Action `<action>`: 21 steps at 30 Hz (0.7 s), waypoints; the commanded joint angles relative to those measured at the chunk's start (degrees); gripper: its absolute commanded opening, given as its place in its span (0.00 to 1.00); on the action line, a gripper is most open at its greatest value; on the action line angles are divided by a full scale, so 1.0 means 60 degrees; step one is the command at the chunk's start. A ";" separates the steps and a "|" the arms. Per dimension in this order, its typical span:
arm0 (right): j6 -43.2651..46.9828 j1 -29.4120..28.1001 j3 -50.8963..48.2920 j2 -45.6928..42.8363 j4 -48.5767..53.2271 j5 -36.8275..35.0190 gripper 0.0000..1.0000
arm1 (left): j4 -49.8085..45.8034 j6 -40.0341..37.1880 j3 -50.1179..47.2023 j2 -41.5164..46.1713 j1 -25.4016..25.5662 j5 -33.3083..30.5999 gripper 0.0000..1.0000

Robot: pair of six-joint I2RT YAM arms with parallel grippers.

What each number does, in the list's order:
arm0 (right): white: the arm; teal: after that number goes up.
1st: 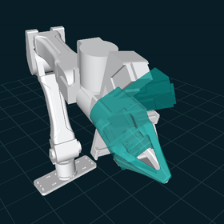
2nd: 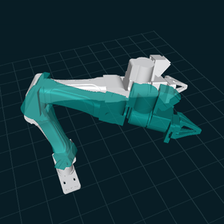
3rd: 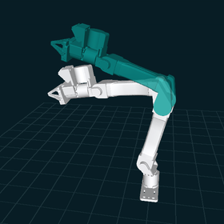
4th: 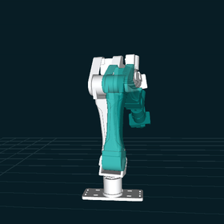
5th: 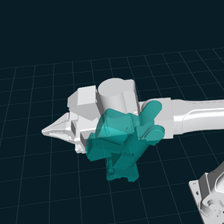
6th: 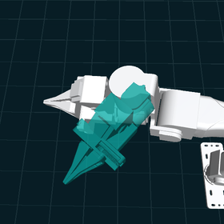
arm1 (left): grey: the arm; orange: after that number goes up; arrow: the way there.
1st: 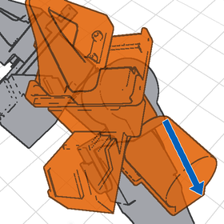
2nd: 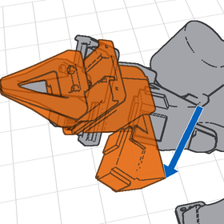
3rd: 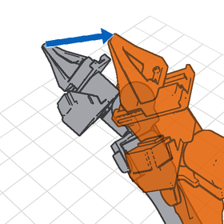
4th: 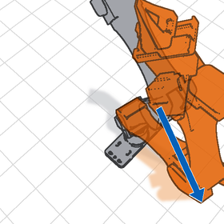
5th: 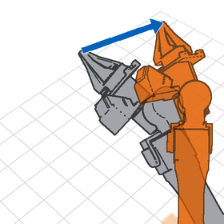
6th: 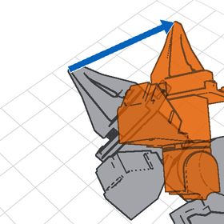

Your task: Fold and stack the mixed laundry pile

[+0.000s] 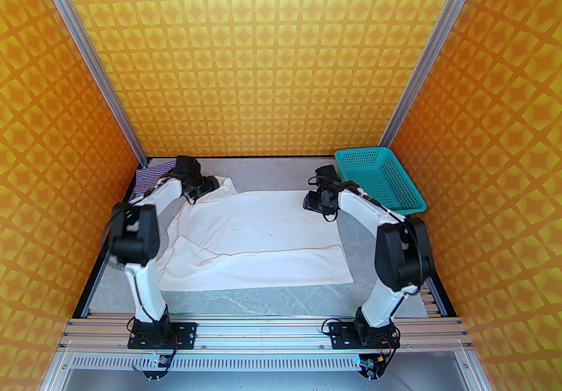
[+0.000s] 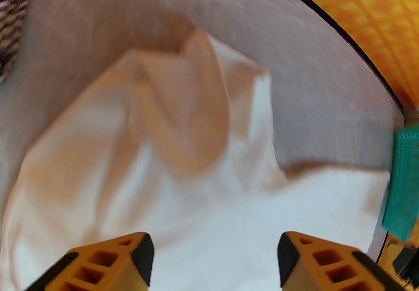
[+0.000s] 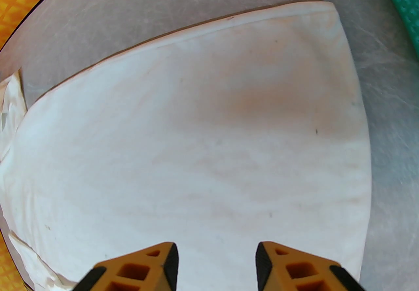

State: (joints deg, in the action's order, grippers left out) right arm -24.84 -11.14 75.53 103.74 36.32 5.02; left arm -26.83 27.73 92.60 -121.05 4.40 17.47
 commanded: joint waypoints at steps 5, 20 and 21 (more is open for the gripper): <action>-0.0145 0.0596 0.1070 0.0939 -0.0266 0.0536 0.45 | -0.0210 0.0283 0.1862 -0.1514 -0.0075 -0.0197 0.67; -0.1480 0.0931 0.2450 0.2374 -0.0450 0.0453 0.45 | 0.1217 0.0904 0.2063 -0.2067 -0.0078 0.0208 0.00; -0.1609 0.0957 0.2531 0.2435 -0.0449 0.0372 0.45 | 0.1539 0.0990 0.1896 -0.1923 -0.0098 0.0206 0.00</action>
State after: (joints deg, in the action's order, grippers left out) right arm -30.26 -6.44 88.62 116.81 34.65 7.90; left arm -23.66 31.90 106.02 -134.43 4.27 17.50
